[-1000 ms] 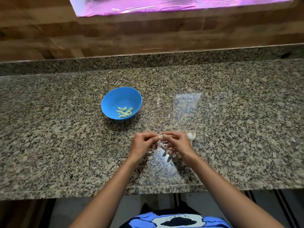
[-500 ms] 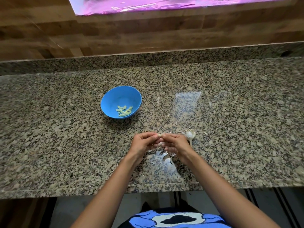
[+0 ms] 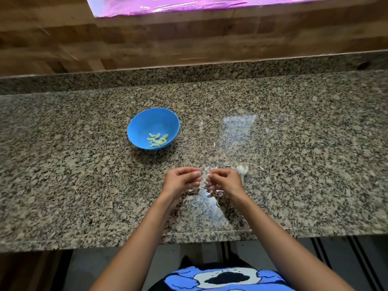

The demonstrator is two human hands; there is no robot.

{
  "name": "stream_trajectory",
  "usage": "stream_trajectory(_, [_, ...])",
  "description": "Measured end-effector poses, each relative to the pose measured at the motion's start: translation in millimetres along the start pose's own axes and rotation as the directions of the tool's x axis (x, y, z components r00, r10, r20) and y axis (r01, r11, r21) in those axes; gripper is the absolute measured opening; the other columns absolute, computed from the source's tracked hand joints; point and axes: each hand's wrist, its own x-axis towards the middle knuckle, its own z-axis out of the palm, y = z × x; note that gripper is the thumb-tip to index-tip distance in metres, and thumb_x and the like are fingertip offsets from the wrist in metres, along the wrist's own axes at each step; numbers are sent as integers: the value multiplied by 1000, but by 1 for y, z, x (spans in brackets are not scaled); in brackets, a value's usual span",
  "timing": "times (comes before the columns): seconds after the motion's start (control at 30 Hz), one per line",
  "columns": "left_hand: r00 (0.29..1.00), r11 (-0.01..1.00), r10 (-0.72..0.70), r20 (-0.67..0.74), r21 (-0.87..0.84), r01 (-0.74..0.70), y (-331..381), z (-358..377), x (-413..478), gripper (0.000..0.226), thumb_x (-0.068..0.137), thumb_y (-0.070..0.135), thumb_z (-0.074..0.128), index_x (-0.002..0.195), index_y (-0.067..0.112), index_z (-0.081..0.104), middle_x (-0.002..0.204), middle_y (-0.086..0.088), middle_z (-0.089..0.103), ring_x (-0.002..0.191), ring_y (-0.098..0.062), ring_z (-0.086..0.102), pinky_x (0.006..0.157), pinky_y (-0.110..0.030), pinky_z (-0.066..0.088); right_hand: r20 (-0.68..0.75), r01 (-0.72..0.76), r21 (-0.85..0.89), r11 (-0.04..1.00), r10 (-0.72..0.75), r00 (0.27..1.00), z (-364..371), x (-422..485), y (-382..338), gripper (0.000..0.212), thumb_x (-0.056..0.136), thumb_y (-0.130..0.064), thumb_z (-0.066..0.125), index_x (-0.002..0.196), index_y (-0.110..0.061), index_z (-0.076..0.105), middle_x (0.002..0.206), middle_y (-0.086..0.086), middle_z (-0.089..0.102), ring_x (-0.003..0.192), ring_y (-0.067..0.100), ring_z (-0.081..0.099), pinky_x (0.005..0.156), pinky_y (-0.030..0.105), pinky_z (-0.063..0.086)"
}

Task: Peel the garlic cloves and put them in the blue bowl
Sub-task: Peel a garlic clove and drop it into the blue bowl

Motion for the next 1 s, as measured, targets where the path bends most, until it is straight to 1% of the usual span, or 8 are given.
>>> stream_trajectory(0.3, [1000, 1000, -12, 21, 29, 11, -1, 3, -1, 15, 85, -5, 59, 98, -6, 66, 83, -17, 70, 74, -22, 68, 69, -27, 59, 2, -60, 30, 998, 60, 998, 2, -1, 1, 12, 88, 4, 54, 93, 5, 65, 72, 12, 66, 56, 15, 62, 55, 20, 55])
stream_trajectory(0.47, [995, 994, -77, 67, 82, 72, -2, 9, -4, 26, 79, 15, 72, 98, -2, 67, 88, -13, 71, 75, -21, 68, 66, -24, 55, -33, 65, -164, 984, -72, 997, 2, -2, 3, 14, 86, 2, 58, 83, -4, 69, 77, 18, 69, 63, 21, 64, 60, 28, 55])
stream_trajectory(0.6, [995, 986, -67, 69, 156, 56, 0, 13, -6, 23, 74, 0, 73, 96, -4, 66, 87, -13, 72, 75, -20, 70, 67, -23, 55, -8, 75, -191, 979, -78, 997, 1, -1, 5, 12, 83, -1, 62, 80, -8, 70, 78, 19, 70, 64, 22, 63, 63, 32, 55])
stream_trajectory(0.67, [999, 991, -42, 31, 132, 37, 4, 9, -5, 16, 76, -2, 70, 92, -3, 68, 85, -14, 72, 72, -19, 69, 66, -23, 56, -6, 47, -132, 990, -48, 999, -1, -1, 6, 10, 85, 1, 60, 86, -3, 70, 80, 20, 69, 65, 24, 63, 64, 31, 55])
stream_trajectory(0.73, [992, 985, 47, -119, 171, -26, 8, -6, 0, 13, 79, 3, 70, 92, 2, 70, 87, -12, 72, 71, -16, 68, 64, -20, 55, -60, 37, -130, 991, -45, 997, -6, 0, 7, 11, 87, 0, 59, 93, -1, 68, 82, 17, 69, 66, 24, 63, 67, 36, 56])
stream_trajectory(0.83, [863, 817, 361, -353, 566, -111, 11, -37, 9, 15, 82, 7, 69, 97, 9, 71, 90, -4, 72, 69, -9, 65, 54, -12, 47, -130, 40, -246, 968, -74, 989, -13, 0, 9, 19, 88, -6, 57, 106, -9, 64, 84, 7, 69, 64, 19, 63, 66, 35, 56])
stream_trajectory(0.93, [824, 622, 487, -289, 777, -94, 3, -50, 12, 20, 87, 5, 62, 105, 9, 69, 100, -4, 71, 70, -7, 61, 55, -10, 48, -128, 66, -428, 901, -132, 983, -13, 1, 13, 23, 89, -13, 58, 111, -16, 63, 98, 0, 69, 71, 20, 67, 62, 27, 56])
stream_trajectory(1.0, [846, 548, 484, -225, 832, -92, -4, -51, 11, 22, 89, 4, 60, 107, 10, 69, 109, -5, 69, 84, -9, 61, 70, -12, 48, -104, 89, -531, 842, -168, 980, -11, 1, 15, 20, 88, -18, 61, 106, -18, 67, 103, -1, 69, 78, 27, 68, 70, 37, 58])
